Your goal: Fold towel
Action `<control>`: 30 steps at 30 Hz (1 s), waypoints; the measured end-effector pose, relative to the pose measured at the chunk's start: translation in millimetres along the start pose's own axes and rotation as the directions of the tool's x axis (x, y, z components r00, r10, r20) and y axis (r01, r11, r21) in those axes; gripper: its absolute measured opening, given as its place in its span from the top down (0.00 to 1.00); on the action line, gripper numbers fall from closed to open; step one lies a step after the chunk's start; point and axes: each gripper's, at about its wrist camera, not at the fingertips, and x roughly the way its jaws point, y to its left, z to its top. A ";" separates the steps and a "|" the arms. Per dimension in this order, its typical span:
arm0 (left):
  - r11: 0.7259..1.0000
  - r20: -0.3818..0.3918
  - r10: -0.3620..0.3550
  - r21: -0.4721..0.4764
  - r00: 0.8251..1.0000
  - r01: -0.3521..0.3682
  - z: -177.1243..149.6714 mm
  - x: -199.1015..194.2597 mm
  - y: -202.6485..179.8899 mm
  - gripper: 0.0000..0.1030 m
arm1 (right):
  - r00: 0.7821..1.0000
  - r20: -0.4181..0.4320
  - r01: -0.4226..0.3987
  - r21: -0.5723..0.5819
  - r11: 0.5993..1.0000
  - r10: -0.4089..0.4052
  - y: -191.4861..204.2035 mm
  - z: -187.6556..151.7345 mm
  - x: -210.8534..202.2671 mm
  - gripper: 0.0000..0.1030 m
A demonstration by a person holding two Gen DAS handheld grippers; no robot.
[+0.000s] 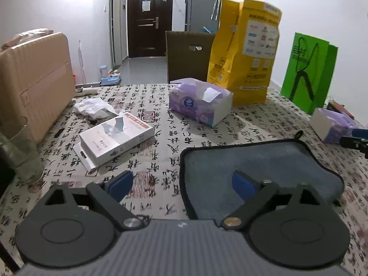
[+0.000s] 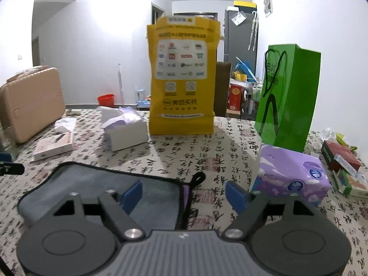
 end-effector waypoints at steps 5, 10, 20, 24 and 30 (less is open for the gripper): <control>1.000 0.021 -0.009 -0.009 1.000 0.010 -11.9 -30.1 -2.2 0.05 | 1.000 0.019 -0.015 0.014 1.000 0.014 6.3 -8.9 -29.7 0.22; 1.000 0.037 -0.016 -0.023 0.999 0.017 -26.9 -55.7 -6.6 0.04 | 0.999 0.037 -0.017 0.014 1.000 0.017 13.0 -18.0 -59.1 0.22; 0.999 0.080 -0.015 -0.036 0.997 0.018 -60.9 -106.7 -17.2 0.02 | 0.996 0.078 -0.034 0.001 0.999 0.034 31.5 -47.2 -116.2 0.17; 0.999 0.092 -0.030 -0.041 0.995 0.034 -80.3 -127.4 -23.0 0.01 | 0.994 0.101 -0.044 -0.003 0.999 0.044 41.2 -60.1 -139.5 0.16; 0.998 0.119 -0.036 -0.046 0.992 0.042 -105.9 -154.7 -30.7 0.01 | 0.991 0.124 -0.055 -0.006 0.998 0.055 53.3 -83.0 -166.1 0.16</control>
